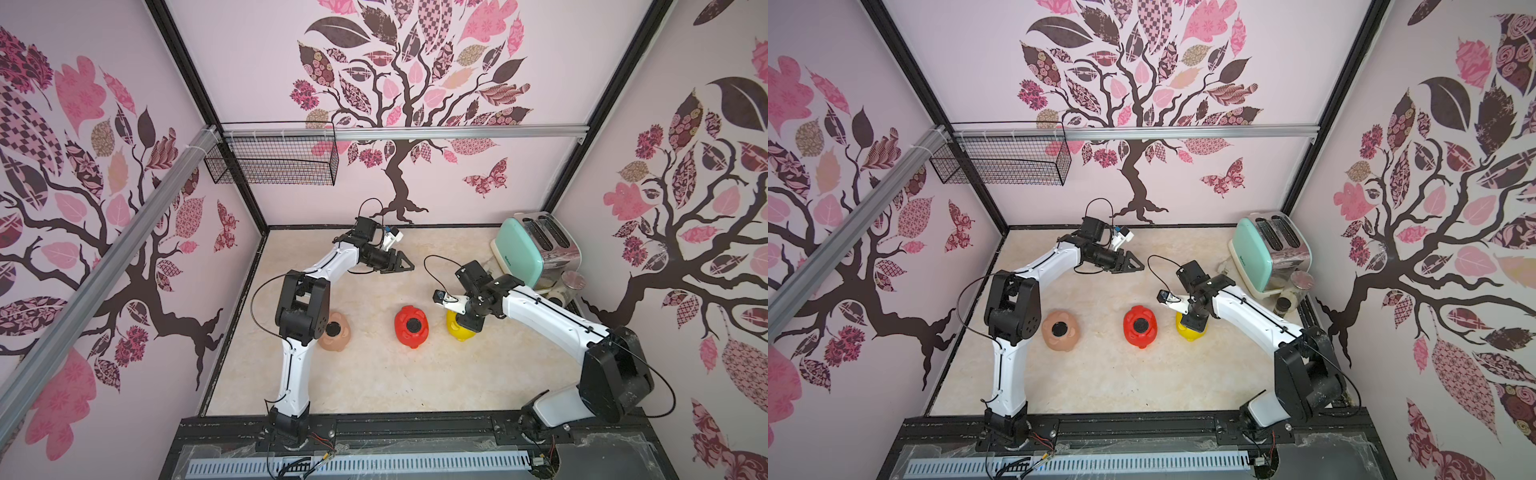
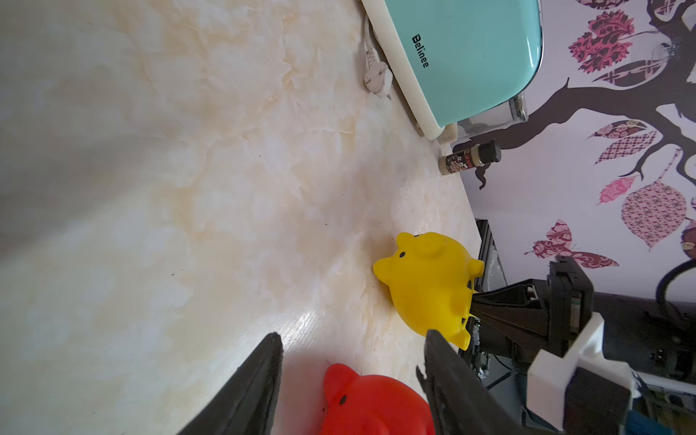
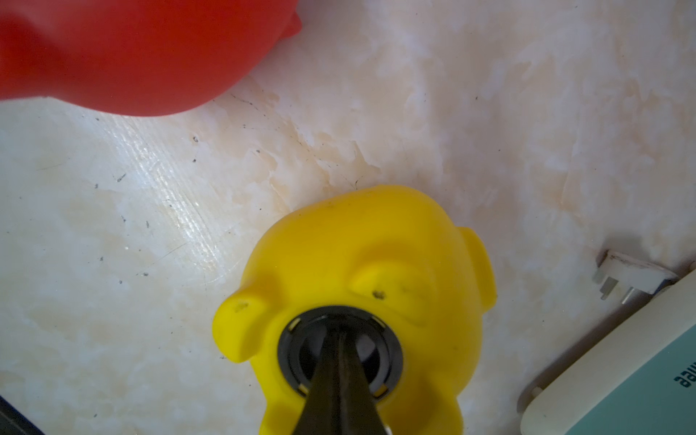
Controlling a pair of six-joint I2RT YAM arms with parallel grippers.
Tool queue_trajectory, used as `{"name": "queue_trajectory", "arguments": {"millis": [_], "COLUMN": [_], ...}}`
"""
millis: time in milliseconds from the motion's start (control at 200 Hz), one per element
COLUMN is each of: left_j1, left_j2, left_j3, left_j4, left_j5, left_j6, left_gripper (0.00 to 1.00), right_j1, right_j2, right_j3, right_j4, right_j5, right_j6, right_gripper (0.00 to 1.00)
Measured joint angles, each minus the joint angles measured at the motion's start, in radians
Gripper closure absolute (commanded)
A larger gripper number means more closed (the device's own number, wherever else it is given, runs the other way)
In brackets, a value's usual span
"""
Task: Close piggy banks
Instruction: Screw the knob on the piggy bank, then hold the piggy bank at the center of the board.
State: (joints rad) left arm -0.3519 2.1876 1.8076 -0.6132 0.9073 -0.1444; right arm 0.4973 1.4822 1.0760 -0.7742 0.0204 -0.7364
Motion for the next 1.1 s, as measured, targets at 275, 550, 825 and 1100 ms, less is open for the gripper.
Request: {"name": "queue_trajectory", "arguments": {"millis": [275,550,825,1100], "left_j1": [-0.127,-0.173,-0.21,-0.218], "left_j2": [0.105,0.201,0.216,0.27], "left_j3": [0.165,0.227,0.245,0.294], "left_j4": [-0.013,-0.085,-0.155,-0.201], "left_j5": [0.025,0.062,0.125,0.148], "left_j6": [-0.012,0.029,0.117,0.161], "left_gripper": [0.33,0.28,0.28,0.28], "right_j1": [0.0,0.0,-0.002,-0.051], "right_j2": [0.003,0.003,0.003,-0.005], "right_j3": [0.002,0.002,0.002,-0.008], "right_j4": [0.0,0.002,0.002,0.017], "right_j5": [-0.011,-0.017,-0.019,-0.07], "right_j6": [0.0,0.0,0.007,0.026], "right_gripper": [1.0,1.0,1.0,1.0]}}
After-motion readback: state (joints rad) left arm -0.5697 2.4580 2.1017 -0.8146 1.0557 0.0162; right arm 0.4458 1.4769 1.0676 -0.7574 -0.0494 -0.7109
